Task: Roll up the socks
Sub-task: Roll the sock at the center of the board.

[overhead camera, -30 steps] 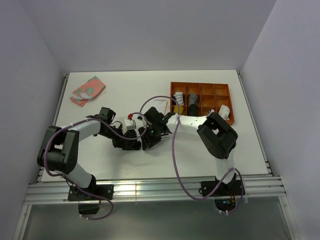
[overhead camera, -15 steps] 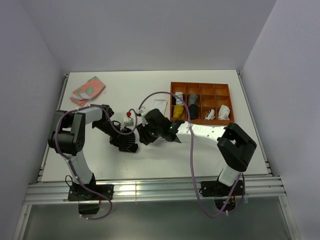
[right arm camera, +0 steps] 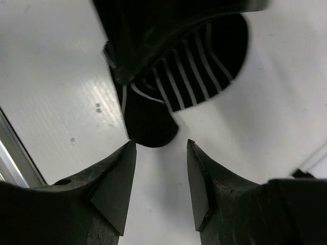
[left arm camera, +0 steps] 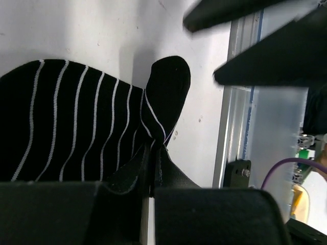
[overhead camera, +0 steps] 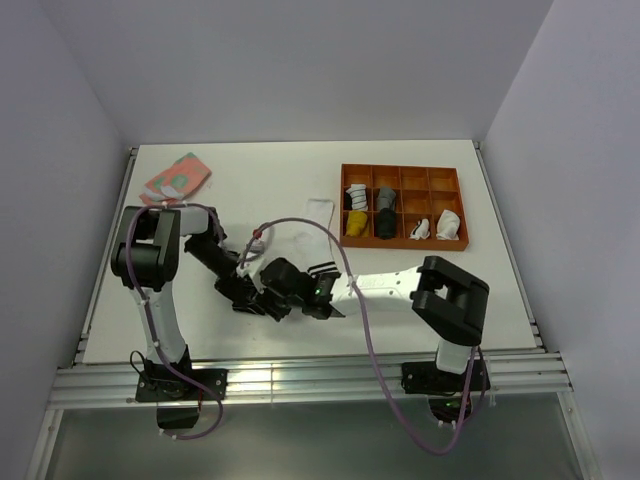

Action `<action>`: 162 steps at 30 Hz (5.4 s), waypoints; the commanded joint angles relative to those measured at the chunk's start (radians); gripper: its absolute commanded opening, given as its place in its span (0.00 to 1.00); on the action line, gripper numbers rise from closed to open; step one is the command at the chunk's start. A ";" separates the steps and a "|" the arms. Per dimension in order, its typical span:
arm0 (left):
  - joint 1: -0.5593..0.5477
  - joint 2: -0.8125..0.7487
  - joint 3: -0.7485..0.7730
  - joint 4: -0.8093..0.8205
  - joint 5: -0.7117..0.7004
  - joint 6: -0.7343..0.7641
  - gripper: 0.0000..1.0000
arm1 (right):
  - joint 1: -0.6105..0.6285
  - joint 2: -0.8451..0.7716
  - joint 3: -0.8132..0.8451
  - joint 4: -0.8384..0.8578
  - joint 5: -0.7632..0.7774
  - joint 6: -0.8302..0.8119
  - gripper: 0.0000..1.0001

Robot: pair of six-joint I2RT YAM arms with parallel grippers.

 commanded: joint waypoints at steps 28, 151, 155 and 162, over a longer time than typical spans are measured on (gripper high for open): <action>-0.003 0.126 0.082 -0.104 -0.031 0.029 0.00 | 0.147 0.206 0.122 0.119 0.159 -0.167 0.54; -0.290 -0.686 -0.513 0.766 -0.287 -0.348 0.47 | -0.299 0.639 0.674 -0.697 -0.786 0.120 0.13; -0.291 -0.669 -0.516 0.764 -0.281 -0.343 0.44 | -0.299 0.628 0.653 -0.675 -0.795 0.132 0.13; -0.291 -0.666 -0.529 0.768 -0.274 -0.342 0.25 | -0.299 0.588 0.605 -0.615 -0.789 0.184 0.23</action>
